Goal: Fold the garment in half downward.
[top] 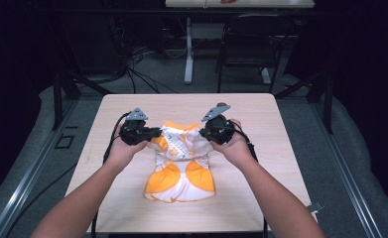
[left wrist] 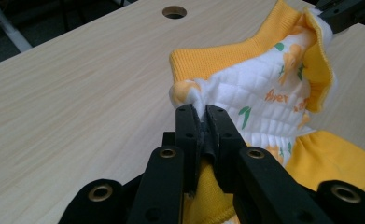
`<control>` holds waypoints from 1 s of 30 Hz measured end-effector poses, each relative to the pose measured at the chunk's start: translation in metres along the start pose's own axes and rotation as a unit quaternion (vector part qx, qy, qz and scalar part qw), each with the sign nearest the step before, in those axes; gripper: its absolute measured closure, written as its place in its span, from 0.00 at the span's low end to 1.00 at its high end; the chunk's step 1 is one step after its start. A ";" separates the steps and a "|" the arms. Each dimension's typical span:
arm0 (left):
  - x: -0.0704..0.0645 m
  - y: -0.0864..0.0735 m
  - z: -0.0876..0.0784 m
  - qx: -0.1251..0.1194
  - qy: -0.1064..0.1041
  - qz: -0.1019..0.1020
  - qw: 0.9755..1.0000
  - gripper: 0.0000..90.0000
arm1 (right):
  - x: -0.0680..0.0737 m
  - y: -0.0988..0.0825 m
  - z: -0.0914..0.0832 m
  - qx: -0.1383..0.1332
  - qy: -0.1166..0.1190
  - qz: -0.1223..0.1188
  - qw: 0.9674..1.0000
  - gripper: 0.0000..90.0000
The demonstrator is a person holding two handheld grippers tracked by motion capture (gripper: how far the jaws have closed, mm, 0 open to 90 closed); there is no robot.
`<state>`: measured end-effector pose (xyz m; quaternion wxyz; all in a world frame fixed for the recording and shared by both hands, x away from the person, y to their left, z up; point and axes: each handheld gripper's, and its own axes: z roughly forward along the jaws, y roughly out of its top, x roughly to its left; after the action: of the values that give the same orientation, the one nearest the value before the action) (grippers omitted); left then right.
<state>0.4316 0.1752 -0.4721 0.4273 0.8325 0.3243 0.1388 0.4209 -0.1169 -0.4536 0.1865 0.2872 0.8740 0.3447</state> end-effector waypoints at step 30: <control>-0.034 -0.082 0.005 0.028 -0.066 -0.003 0.997 0.93 | 0.041 -0.068 0.014 0.022 0.067 0.018 0.997 0.96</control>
<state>0.3744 0.1848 -0.5390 0.4245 0.8505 0.3020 0.0731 0.3712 -0.1246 -0.5173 0.1147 0.2832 0.8866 0.3473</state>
